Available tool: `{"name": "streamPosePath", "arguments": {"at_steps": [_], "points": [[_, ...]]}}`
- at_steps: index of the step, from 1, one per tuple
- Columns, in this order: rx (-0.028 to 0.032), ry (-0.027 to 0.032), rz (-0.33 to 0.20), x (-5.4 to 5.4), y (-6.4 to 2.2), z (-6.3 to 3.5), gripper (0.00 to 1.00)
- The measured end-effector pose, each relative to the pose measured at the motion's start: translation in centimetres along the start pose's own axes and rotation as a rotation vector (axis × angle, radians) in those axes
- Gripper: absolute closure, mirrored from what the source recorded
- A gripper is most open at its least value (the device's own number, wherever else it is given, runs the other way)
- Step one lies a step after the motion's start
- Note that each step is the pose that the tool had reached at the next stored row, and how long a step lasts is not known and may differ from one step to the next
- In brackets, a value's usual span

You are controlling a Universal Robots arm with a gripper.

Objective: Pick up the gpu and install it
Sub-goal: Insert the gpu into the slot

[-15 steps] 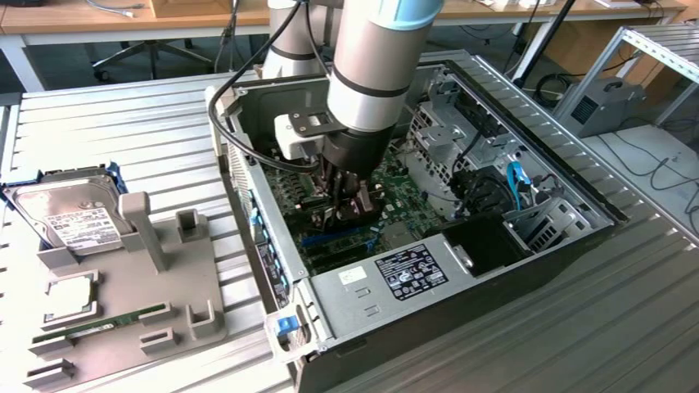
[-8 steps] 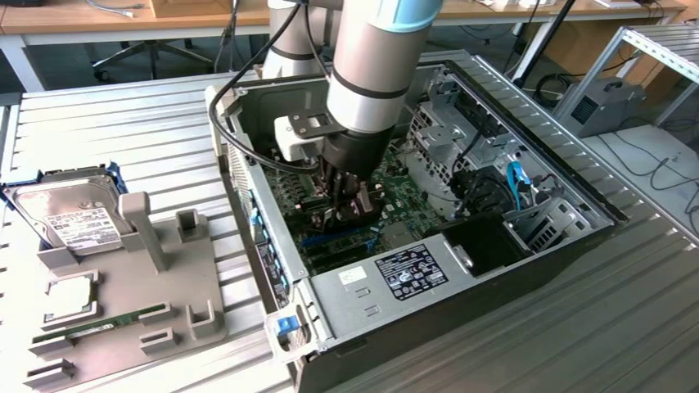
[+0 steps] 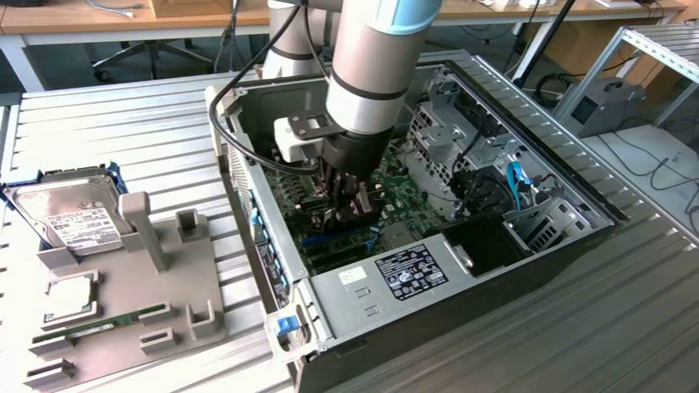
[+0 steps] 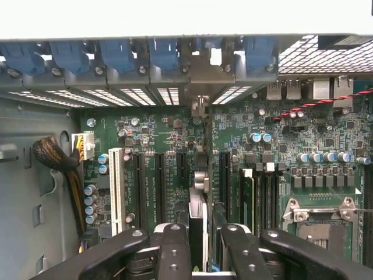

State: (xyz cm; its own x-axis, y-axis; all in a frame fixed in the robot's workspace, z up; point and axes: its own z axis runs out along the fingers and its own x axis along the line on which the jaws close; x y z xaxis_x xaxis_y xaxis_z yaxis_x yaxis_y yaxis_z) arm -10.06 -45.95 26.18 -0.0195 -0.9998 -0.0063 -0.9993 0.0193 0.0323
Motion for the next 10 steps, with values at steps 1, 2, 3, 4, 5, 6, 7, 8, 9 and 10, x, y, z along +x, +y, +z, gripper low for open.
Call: {"name": "streamPosePath", "arguments": {"at_steps": [1, 2, 3, 4, 5, 6, 7, 8, 9, 10], "points": [[-0.0002, 0.0005, 0.000, 0.01, 0.00, 0.07, 0.74], [-0.0002, 0.0000, 0.000, 0.00, 0.00, 0.14, 0.74], [0.0001, -0.0003, 0.000, 0.00, 0.00, 0.20, 0.74], [0.0001, -0.0001, 0.000, 0.00, -0.01, 0.22, 0.74], [0.0002, -0.0002, 0.000, -0.01, -0.01, 0.22, 0.74], [0.0002, -0.0002, -0.001, 0.00, -0.01, 0.23, 0.74], [0.0003, -0.0003, -0.001, 0.00, 0.00, 0.23, 0.74], [0.0021, -0.0007, -0.002, 0.00, 0.06, 0.19, 0.74], [0.0048, -0.0014, -0.002, -0.01, 0.14, 0.13, 0.74], [0.0060, -0.0010, -0.002, -0.01, 0.19, 0.07, 0.74]]}}
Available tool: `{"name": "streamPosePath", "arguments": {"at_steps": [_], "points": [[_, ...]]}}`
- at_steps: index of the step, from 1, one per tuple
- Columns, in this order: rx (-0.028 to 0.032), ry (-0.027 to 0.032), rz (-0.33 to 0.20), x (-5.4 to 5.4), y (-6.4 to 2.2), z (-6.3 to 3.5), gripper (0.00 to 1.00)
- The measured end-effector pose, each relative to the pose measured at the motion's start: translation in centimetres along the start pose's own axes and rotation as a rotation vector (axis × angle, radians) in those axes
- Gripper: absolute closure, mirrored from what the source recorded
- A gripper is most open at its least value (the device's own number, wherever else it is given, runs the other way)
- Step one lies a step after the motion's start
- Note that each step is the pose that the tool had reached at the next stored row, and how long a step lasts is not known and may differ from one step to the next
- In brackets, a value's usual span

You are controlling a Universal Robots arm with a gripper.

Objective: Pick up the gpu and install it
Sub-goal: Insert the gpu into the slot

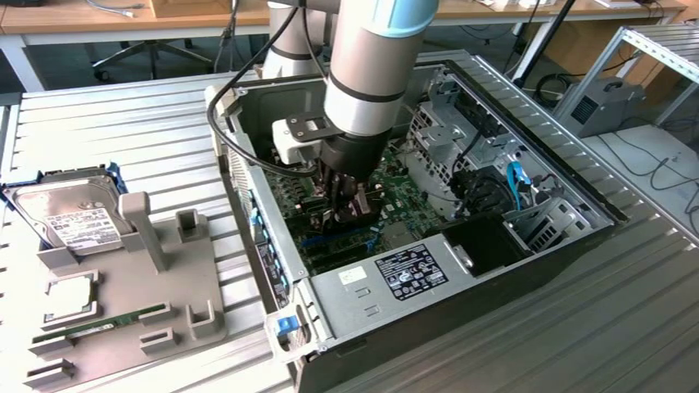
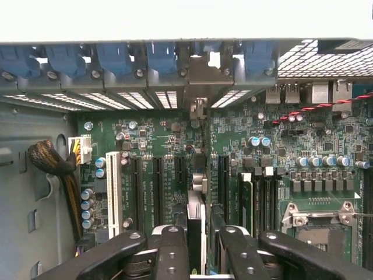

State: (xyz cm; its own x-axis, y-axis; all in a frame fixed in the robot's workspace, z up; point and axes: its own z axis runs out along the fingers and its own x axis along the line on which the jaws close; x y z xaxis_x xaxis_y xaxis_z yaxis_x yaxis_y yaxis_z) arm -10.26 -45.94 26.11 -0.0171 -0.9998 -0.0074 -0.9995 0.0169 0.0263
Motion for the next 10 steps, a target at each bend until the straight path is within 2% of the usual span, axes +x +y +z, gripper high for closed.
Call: {"name": "streamPosePath", "arguments": {"at_steps": [4, 10], "points": [[0.0032, 0.0005, -0.001, 0.00, 0.11, -0.32, 0.74], [0.0033, -0.0007, -0.002, -0.01, 0.12, -0.34, 0.74]]}}
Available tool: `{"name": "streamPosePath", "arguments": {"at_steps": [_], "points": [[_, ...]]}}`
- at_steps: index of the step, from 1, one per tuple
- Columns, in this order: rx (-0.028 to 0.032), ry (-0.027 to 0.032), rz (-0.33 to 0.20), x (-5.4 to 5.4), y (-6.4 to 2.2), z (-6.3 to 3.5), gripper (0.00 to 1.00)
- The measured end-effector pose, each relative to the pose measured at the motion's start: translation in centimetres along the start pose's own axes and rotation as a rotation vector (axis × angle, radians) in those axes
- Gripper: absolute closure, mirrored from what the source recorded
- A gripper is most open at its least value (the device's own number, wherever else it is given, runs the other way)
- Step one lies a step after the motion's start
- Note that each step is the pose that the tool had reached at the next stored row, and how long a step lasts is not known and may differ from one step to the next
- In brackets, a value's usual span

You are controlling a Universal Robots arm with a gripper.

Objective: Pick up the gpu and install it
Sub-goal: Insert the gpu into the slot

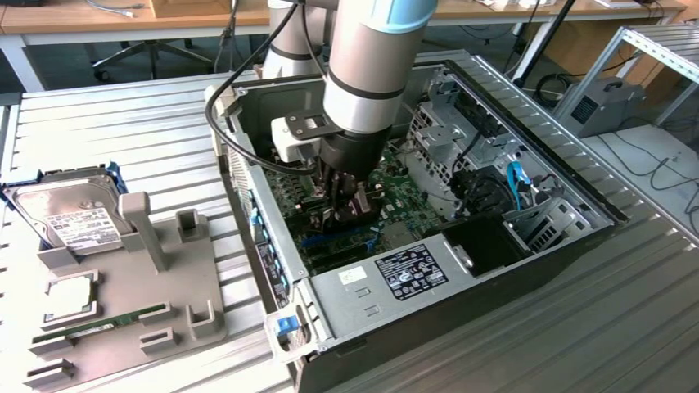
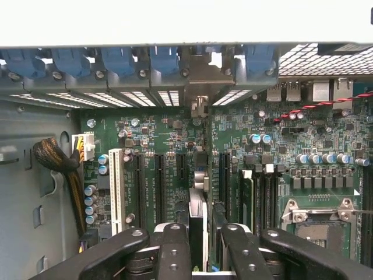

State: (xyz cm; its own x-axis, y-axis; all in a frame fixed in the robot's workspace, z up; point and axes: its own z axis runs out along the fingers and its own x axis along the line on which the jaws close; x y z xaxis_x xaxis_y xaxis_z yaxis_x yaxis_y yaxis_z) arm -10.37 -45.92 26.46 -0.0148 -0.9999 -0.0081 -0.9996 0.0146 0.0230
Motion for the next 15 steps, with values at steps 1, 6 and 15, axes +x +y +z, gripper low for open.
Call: {"name": "streamPosePath", "arguments": {"at_steps": [1, 6, 15], "points": [[0.0000, -0.0005, -0.001, -0.01, 0.00, 0.01, 0.74], [-0.0001, -0.0014, -0.006, -0.19, 0.00, 0.03, 0.74], [-0.0002, -0.0059, -0.015, -0.29, 0.00, 0.22, 0.74]]}}
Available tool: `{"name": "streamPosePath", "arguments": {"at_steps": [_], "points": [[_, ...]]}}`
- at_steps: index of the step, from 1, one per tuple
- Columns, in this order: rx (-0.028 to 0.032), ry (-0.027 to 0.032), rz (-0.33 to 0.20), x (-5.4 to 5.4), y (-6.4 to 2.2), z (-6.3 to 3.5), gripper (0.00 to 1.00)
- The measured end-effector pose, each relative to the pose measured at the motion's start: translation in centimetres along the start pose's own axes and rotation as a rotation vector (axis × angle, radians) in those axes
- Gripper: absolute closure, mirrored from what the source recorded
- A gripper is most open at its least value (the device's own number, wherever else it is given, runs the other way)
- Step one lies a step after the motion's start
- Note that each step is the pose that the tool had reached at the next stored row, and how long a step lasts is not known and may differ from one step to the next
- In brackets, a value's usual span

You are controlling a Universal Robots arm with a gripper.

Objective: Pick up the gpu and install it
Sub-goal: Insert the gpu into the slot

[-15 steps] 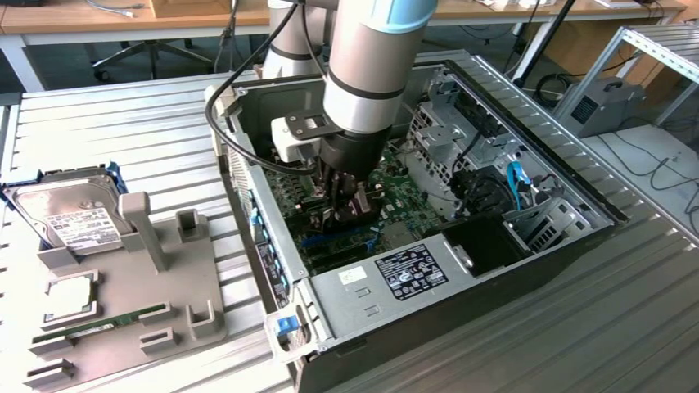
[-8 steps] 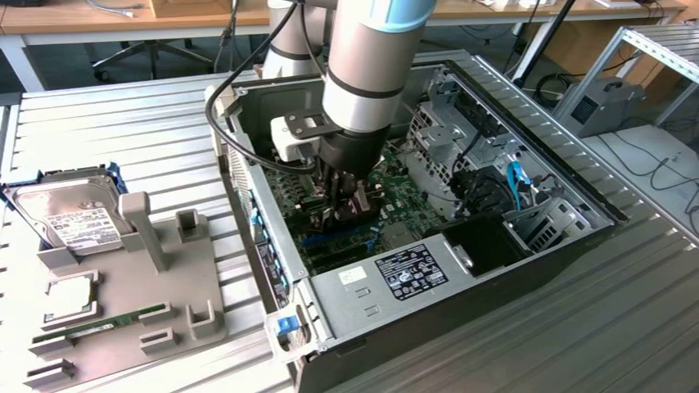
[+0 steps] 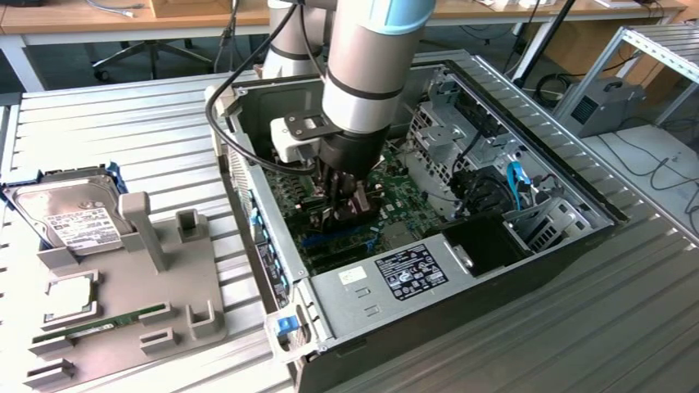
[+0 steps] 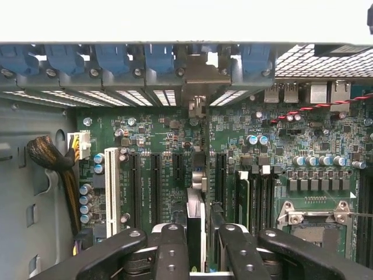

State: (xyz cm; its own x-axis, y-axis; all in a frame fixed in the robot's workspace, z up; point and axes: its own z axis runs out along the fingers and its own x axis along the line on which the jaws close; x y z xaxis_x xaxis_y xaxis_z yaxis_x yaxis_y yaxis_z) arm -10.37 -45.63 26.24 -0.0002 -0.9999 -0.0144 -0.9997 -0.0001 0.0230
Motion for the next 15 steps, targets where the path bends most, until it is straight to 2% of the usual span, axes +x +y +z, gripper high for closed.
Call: {"name": "streamPosePath", "arguments": {"at_steps": [3, 15], "points": [[-0.0001, -0.0017, 0.000, 0.00, 0.00, 0.09, 0.74], [-0.0002, -0.0023, 0.000, 0.01, -0.02, 0.53, 0.74]]}}
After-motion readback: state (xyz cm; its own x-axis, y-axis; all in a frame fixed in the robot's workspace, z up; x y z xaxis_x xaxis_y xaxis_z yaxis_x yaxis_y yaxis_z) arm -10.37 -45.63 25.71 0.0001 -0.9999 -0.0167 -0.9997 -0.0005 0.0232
